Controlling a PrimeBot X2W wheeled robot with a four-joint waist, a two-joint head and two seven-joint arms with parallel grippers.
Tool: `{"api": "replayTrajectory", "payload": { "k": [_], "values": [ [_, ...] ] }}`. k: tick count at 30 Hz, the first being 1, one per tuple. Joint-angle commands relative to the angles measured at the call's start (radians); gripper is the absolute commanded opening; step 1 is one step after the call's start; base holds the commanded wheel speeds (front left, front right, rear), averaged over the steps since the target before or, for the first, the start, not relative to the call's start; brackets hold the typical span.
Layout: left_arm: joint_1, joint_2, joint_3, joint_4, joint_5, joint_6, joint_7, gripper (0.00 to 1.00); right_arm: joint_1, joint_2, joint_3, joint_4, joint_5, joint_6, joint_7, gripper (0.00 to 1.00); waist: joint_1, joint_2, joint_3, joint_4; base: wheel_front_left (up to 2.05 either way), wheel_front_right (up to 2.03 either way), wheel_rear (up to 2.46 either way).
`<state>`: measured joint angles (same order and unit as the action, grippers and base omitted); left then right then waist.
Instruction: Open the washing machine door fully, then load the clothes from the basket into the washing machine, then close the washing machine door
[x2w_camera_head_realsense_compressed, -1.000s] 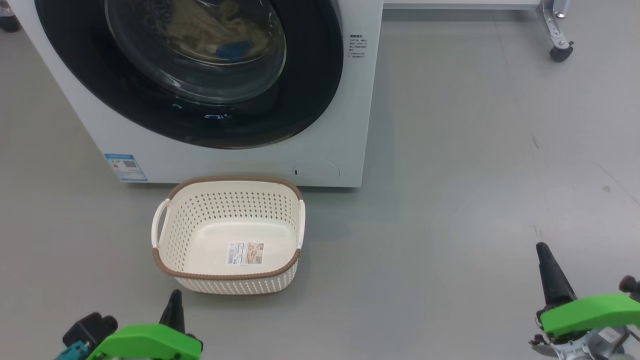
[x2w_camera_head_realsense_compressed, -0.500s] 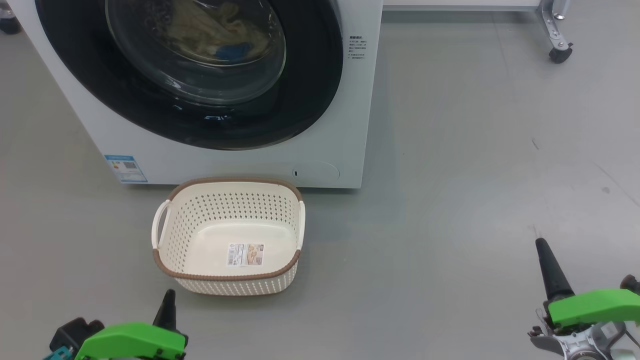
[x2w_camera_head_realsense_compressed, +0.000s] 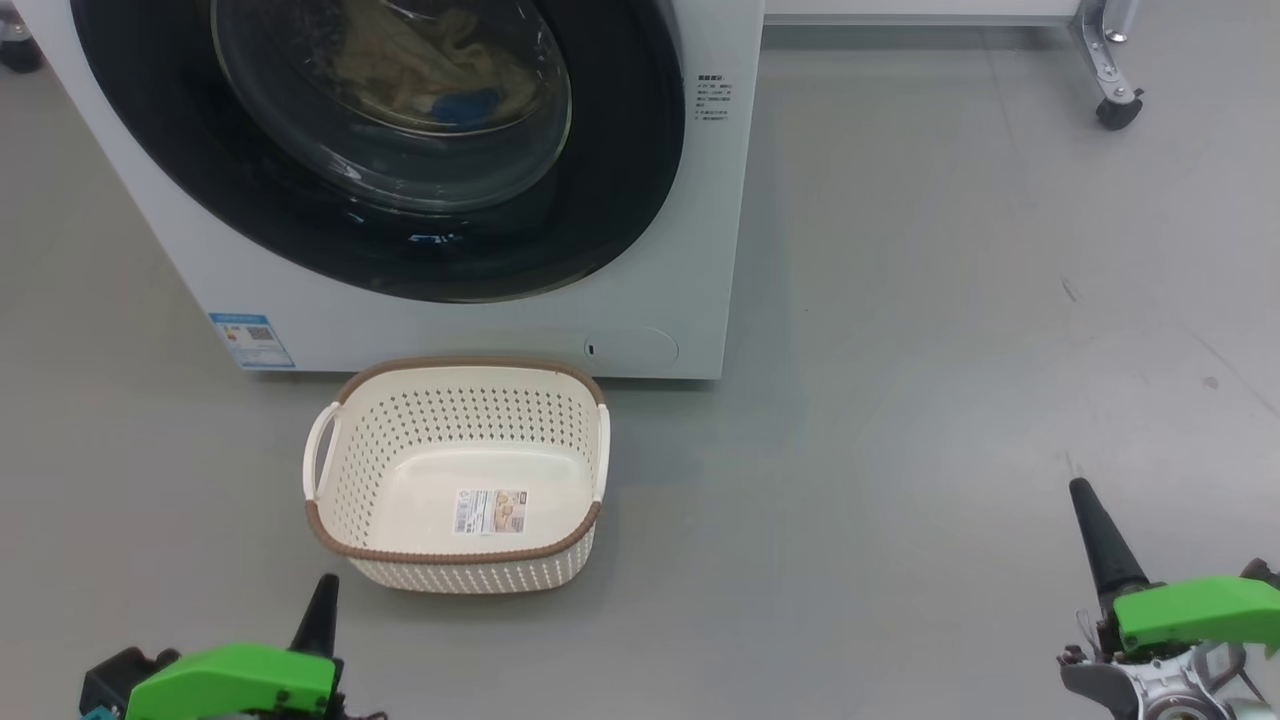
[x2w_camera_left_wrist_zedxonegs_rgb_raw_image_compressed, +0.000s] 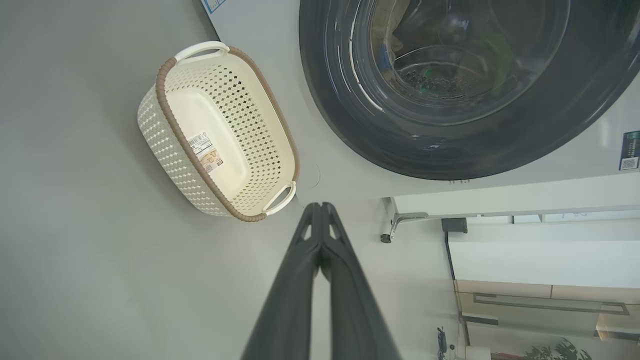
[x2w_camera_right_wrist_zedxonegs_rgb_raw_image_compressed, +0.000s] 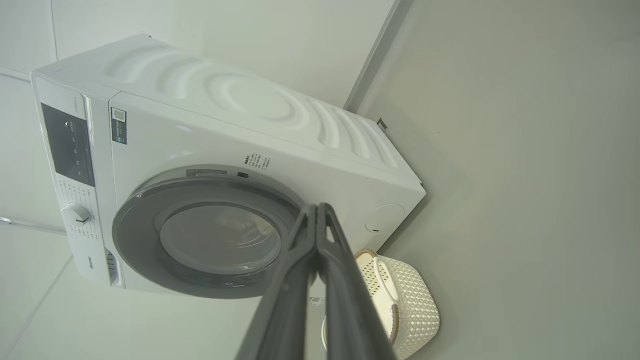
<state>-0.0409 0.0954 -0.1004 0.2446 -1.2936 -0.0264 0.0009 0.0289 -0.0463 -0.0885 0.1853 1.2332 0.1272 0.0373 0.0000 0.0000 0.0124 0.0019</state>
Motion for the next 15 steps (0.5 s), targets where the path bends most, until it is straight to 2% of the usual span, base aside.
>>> {"api": "replayTrajectory", "payload": {
  "k": [1,15],
  "values": [
    [-0.055,0.004,0.043,-0.026,-0.031,-0.014,0.006,0.0,-0.068,-0.025,0.011,-0.024,0.038,0.003,0.007,0.0,0.0,0.0,0.0,0.0,0.0,0.0,0.0],
    [-0.061,-0.013,0.125,-0.011,-0.207,-0.066,0.054,0.0,-0.106,-0.027,0.009,0.023,0.247,0.003,0.031,0.0,0.0,0.0,-0.005,-0.001,0.0,0.0,0.0]
  ]
}}
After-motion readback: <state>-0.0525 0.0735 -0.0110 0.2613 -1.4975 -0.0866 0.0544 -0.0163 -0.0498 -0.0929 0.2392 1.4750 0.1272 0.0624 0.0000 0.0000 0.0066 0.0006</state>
